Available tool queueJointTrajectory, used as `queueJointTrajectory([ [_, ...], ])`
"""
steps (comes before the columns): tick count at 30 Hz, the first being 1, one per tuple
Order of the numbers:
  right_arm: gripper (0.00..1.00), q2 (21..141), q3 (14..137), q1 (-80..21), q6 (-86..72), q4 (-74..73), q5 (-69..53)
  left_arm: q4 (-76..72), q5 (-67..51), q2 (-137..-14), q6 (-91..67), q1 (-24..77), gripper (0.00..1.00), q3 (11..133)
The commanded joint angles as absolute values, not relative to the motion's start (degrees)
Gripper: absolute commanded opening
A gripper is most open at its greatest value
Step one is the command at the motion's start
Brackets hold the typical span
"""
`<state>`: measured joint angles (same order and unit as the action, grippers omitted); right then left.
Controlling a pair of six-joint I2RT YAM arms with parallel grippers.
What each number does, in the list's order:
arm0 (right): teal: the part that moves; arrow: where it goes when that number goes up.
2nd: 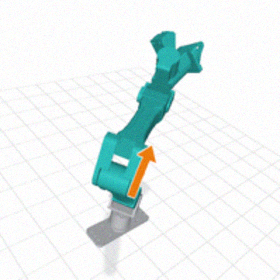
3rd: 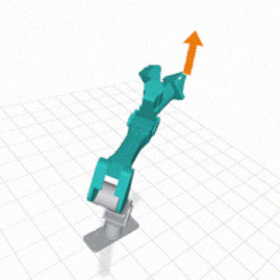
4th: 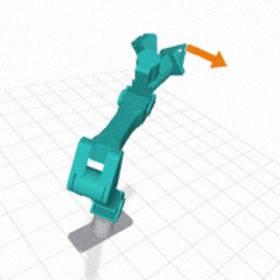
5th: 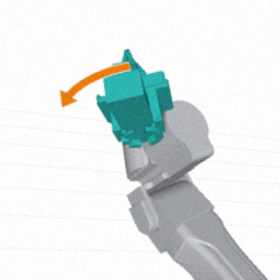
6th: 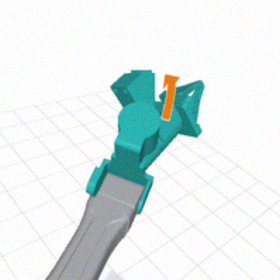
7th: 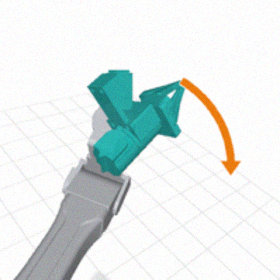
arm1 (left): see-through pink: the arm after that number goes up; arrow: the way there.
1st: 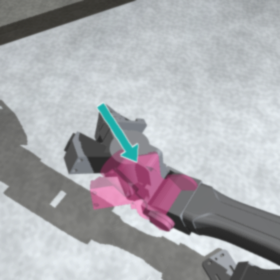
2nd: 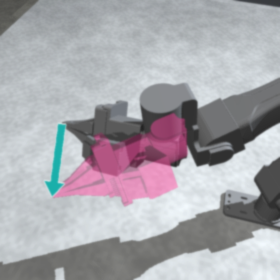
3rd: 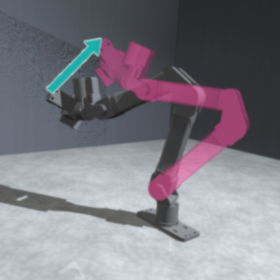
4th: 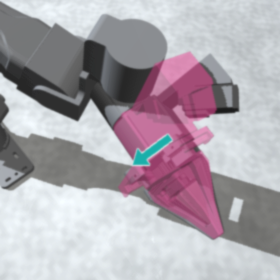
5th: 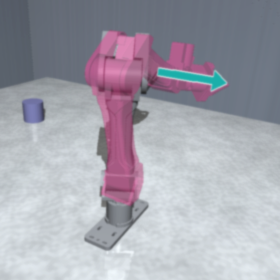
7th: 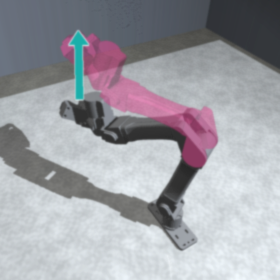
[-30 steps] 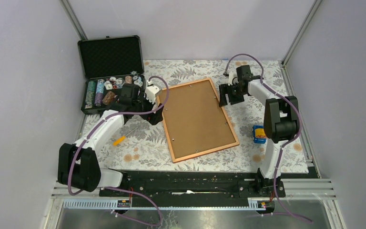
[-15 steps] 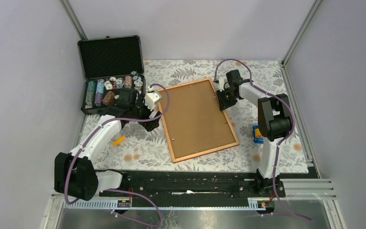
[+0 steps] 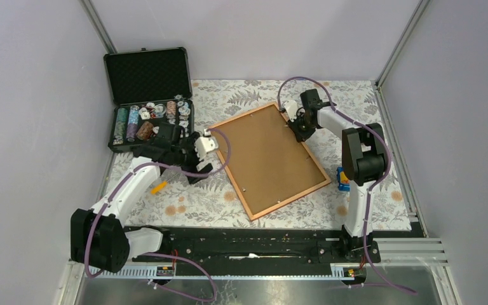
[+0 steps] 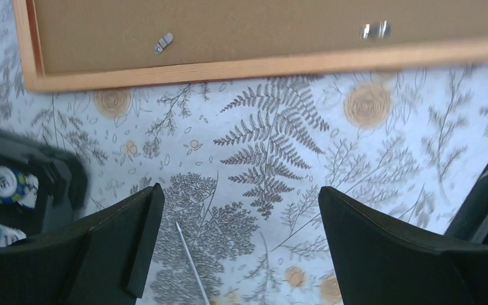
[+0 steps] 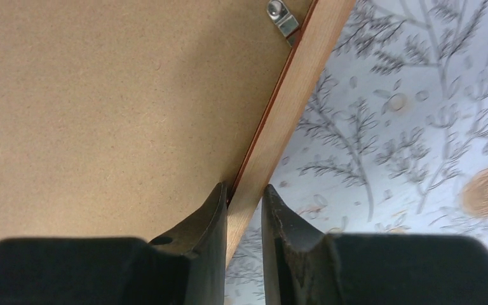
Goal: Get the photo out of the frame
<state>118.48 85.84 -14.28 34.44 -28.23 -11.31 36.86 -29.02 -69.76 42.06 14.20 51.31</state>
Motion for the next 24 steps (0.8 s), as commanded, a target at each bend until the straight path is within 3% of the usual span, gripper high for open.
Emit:
queueJointTrajectory([
  [1, 0.09, 121.5, 89.8, -14.5, 50.4, -30.5, -9.5, 39.8, -35.2, -66.2, 69.4, 15.0, 0.99, 47.8],
  [7, 0.12, 121.6, 91.2, -14.7, 52.8, -30.7, -16.9, 41.7, -33.4, -75.4, 83.6, 20.5, 0.99, 52.5],
  [12, 0.14, 122.6, 93.8, -15.7, 52.5, -30.6, -20.3, 37.2, -24.8, -82.6, 85.1, 31.0, 0.96, 53.4],
  [18, 0.15, 123.2, 95.6, -17.6, 51.9, -30.4, -21.1, 31.3, -18.6, -92.0, 81.8, 37.5, 0.73, 56.1],
  [24, 0.15, 124.7, 97.7, -19.1, 51.9, -30.4, -22.2, 29.5, -17.8, -95.6, 78.3, 39.9, 0.60, 56.1],
])
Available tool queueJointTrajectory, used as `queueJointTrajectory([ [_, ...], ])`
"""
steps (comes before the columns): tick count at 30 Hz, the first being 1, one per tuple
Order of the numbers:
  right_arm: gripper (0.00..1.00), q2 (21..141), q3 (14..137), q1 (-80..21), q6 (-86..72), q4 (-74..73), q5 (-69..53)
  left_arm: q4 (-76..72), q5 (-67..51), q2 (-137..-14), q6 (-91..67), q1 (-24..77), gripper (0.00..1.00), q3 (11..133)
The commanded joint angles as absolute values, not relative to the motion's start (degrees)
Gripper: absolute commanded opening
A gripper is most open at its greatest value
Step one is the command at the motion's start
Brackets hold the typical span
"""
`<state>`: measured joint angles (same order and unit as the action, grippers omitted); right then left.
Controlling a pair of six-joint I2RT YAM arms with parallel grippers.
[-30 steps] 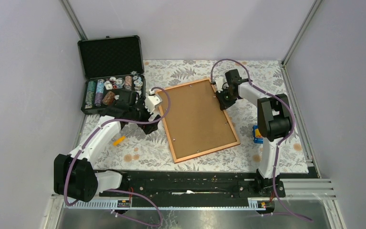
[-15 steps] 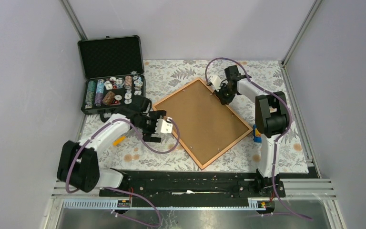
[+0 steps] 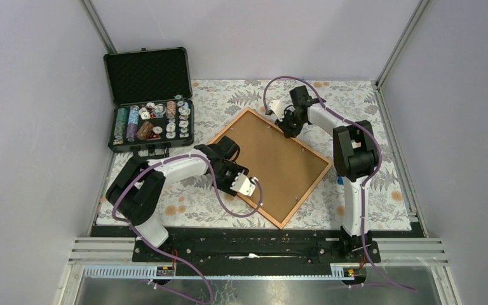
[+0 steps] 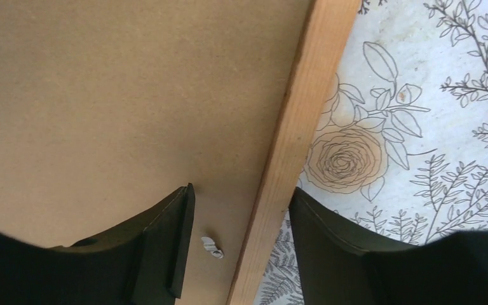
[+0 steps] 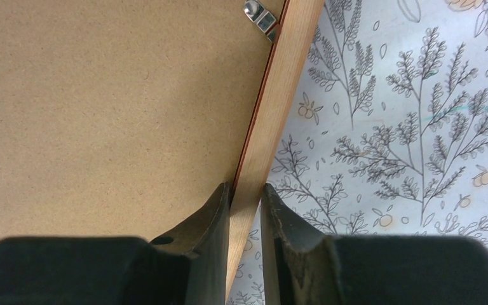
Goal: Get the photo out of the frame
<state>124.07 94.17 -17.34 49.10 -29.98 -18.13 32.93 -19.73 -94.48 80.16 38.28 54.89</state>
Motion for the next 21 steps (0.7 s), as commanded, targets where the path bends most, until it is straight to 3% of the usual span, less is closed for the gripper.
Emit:
queueJointTrajectory([
  [1, 0.15, 124.9, 98.1, -19.4, 51.9, -30.4, -22.4, 29.5, -17.8, -95.9, 77.6, 40.7, 0.56, 56.0],
  [7, 0.16, 126.6, 100.7, -21.4, 51.9, -30.3, -22.4, 31.1, -17.5, -95.9, 66.7, 47.8, 0.34, 55.5],
  [11, 0.16, 128.0, 102.6, -22.9, 50.8, -29.4, -22.9, 31.2, -17.1, -96.7, 56.5, 52.3, 0.25, 56.3],
  [21, 0.16, 131.0, 106.2, -26.9, 48.4, -27.8, -25.1, 31.3, -17.6, -101.2, 36.3, 59.7, 0.26, 60.6],
])
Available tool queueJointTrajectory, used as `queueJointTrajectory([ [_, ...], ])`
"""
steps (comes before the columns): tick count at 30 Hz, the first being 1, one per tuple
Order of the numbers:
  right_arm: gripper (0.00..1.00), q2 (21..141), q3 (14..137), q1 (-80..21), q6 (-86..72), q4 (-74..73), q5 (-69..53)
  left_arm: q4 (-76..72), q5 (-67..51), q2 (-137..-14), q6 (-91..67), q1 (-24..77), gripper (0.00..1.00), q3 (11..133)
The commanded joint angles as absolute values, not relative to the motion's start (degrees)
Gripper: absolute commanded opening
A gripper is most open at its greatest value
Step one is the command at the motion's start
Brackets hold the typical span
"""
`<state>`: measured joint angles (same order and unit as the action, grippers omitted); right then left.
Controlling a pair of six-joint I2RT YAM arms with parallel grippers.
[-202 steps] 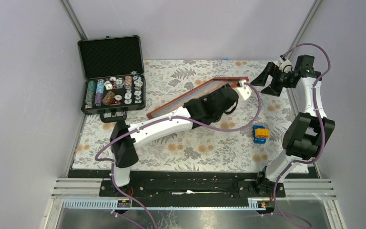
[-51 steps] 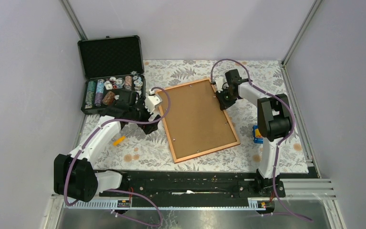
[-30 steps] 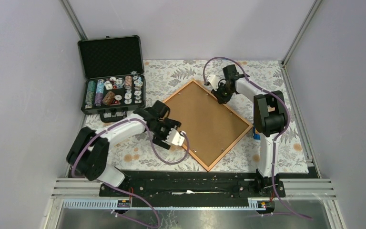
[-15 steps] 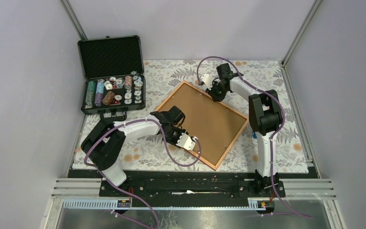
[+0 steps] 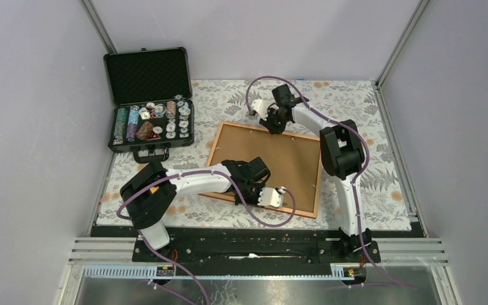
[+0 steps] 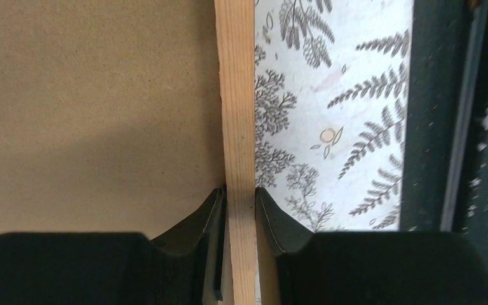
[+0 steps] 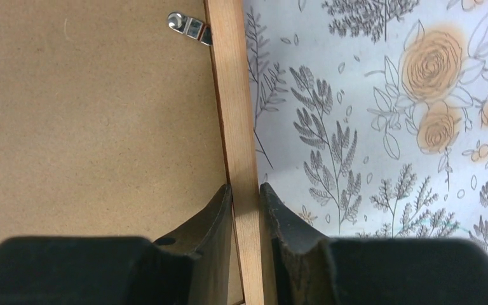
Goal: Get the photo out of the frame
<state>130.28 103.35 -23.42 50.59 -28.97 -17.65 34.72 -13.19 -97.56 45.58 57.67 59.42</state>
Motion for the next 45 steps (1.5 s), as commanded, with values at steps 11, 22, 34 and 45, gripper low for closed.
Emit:
queueJointTrajectory([
  [11, 0.18, 128.7, 101.1, -30.1, 45.3, -25.9, -26.8, 33.6, -19.5, -101.3, 31.4, 64.5, 0.32, 58.6],
  [22, 0.66, 122.8, 101.7, -29.0, 40.0, -25.3, -19.4, 40.6, -17.2, -90.8, 33.7, 63.1, 0.68, 61.1],
  [34, 1.00, 104.8, 101.0, -21.0, 21.1, -19.4, -25.6, 54.6, -16.9, -75.1, 42.3, 31.0, 0.72, 64.1],
  [45, 1.00, 77.0, 75.5, -16.2, -1.9, -10.9, -24.4, 49.8, -14.9, -83.8, 54.6, -1.3, 0.66, 60.1],
])
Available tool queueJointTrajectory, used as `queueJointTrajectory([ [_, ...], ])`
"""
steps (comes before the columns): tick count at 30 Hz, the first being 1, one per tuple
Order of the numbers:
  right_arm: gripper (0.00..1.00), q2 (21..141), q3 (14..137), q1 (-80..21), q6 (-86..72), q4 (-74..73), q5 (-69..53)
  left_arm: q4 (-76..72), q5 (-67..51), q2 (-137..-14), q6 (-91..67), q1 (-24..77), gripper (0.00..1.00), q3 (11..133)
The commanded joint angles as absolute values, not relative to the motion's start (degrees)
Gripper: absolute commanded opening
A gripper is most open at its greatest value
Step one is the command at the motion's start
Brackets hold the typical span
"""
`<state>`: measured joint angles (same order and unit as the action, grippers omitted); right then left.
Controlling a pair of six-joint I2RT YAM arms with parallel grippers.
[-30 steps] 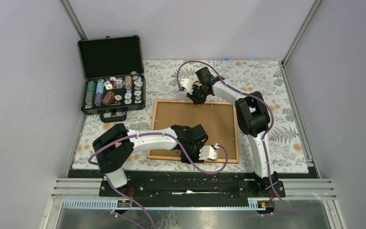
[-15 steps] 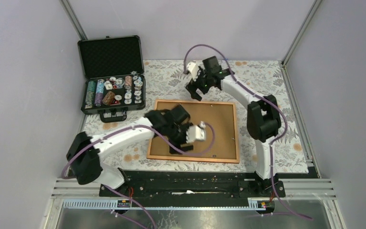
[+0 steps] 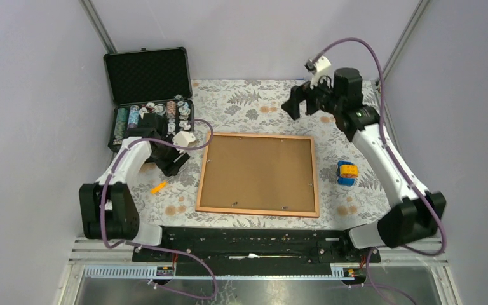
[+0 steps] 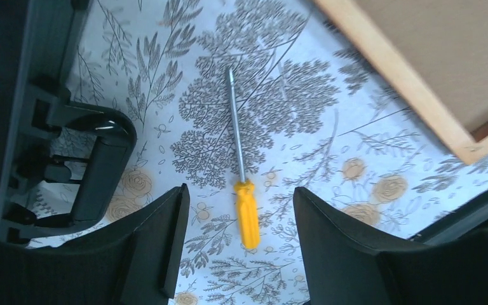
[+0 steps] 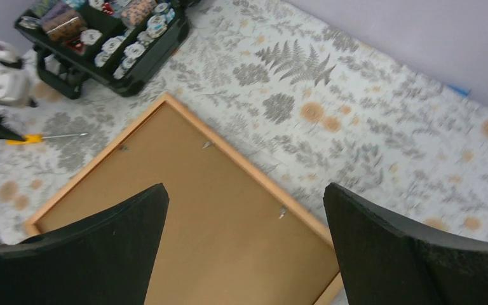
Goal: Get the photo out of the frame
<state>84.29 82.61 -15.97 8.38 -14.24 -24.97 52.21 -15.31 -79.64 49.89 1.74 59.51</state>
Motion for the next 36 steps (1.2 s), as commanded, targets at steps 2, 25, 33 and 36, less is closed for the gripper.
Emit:
queueJointTrajectory([
  [2, 1.00, 72.6, 71.3, -16.2, -1.3, -10.4, -25.4, 49.1, -13.7, -86.3, 55.0, -1.9, 0.65, 60.6],
  [25, 1.00, 68.8, 67.0, -16.1, 1.1, -25.6, -29.2, 47.2, -6.6, -96.2, 53.0, -2.3, 0.30, 53.4],
  [33, 1.00, 72.4, 69.4, -16.1, -4.7, -22.2, -34.5, 50.9, -29.6, -89.5, 36.4, -2.2, 0.00, 67.9],
  [36, 1.00, 74.6, 73.1, -16.2, -6.7, -21.1, -36.8, 50.3, -41.3, -87.1, 25.5, -2.3, 0.00, 75.8],
])
